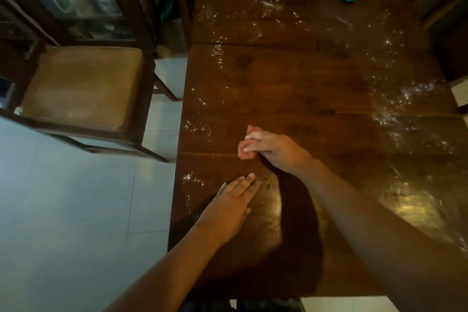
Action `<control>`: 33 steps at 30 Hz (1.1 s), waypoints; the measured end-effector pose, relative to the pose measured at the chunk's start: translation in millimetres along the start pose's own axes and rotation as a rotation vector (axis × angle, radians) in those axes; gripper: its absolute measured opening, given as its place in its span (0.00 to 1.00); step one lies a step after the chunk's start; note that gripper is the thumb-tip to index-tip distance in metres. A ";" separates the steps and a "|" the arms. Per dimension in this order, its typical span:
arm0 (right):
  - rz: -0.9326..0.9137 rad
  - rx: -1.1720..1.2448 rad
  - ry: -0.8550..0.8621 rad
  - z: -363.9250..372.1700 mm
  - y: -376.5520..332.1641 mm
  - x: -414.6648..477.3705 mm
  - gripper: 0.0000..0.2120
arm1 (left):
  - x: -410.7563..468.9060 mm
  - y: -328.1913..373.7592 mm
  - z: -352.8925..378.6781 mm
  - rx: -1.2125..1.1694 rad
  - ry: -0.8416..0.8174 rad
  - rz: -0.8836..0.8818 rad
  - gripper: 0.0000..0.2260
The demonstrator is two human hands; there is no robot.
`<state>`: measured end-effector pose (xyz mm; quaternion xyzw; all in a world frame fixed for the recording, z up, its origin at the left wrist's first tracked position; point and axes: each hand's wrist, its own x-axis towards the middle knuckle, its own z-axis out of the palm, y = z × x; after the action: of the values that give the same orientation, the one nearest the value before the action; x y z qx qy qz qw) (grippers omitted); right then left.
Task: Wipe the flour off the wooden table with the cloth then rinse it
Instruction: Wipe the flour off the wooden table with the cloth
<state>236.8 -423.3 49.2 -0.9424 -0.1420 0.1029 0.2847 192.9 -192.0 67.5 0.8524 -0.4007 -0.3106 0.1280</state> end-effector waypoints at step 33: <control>0.946 0.008 0.733 -23.3 81.2 -183.7 0.20 | 53.1 51.8 -6.7 0.122 -0.104 -0.104 0.30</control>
<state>87.7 -559.7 43.1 -0.8763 0.4011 -0.1127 0.2417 191.7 -266.1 74.2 0.8609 -0.3805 -0.3357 0.0383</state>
